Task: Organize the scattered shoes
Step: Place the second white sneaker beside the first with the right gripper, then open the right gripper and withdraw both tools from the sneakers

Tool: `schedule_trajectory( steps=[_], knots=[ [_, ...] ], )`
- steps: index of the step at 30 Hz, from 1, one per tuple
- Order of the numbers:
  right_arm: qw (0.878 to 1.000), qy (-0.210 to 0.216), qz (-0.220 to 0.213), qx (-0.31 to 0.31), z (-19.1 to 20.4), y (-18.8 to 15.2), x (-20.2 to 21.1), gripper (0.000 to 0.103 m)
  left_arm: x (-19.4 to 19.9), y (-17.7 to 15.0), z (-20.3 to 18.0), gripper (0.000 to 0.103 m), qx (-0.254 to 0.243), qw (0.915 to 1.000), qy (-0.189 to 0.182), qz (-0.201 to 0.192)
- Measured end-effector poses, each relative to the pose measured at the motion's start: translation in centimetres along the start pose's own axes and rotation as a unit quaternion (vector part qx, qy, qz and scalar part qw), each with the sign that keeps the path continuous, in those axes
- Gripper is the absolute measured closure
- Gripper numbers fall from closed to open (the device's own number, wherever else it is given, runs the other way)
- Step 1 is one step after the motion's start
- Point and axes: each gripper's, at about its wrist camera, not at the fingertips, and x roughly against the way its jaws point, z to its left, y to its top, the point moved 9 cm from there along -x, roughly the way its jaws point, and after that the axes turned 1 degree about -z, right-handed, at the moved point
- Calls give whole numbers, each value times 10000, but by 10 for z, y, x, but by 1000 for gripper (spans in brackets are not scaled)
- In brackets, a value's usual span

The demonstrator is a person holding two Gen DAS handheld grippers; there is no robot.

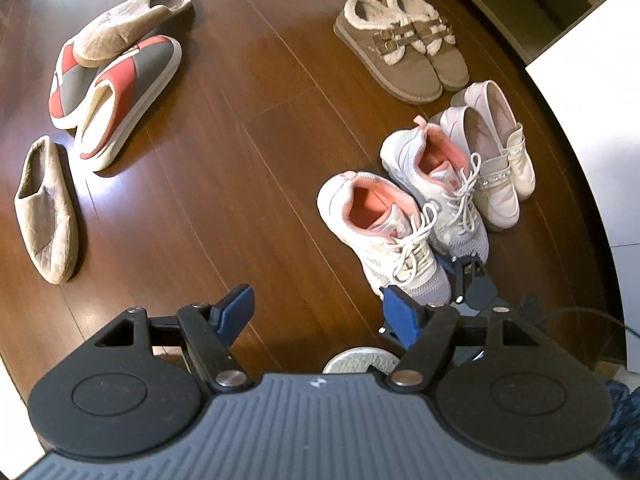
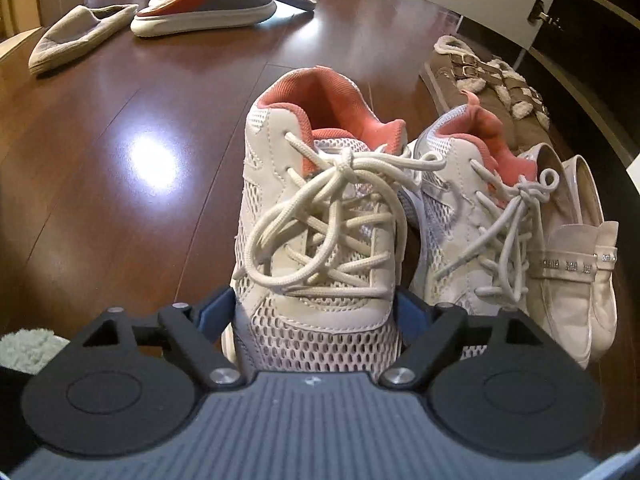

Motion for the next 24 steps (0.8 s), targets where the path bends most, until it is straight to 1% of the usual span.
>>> schedule_trajectory(
  steps=[3,7,11,14,16,18,22,24],
  knots=[
    [10000,7,8,35,-5,0,-2,21,-4,-2,-1,31,-27,10000,3,56],
    [9999,-16,33,-95,-11,0,-5,21,-7,-6,-1,31,-75,9999,40,92],
    [9999,-14,124,-29,-11,-2,-6,17,-10,-8,-4,31,-137,9998,127,100],
    [9988,251,351,-241,-21,4,2,15,-9,-8,-6,31,-242,9994,256,49],
    [9980,326,180,-506,-37,13,28,10,-6,-7,-9,31,-371,9988,328,-37],
    [9968,343,37,-722,-53,20,55,9,0,-6,-14,31,-535,9977,390,-172],
    [9950,160,44,-984,-87,24,115,7,11,-4,-23,30,-782,9948,468,-453],
    [9951,28,32,-984,-96,25,140,4,22,-2,-29,30,-939,9913,567,-723]
  ],
)
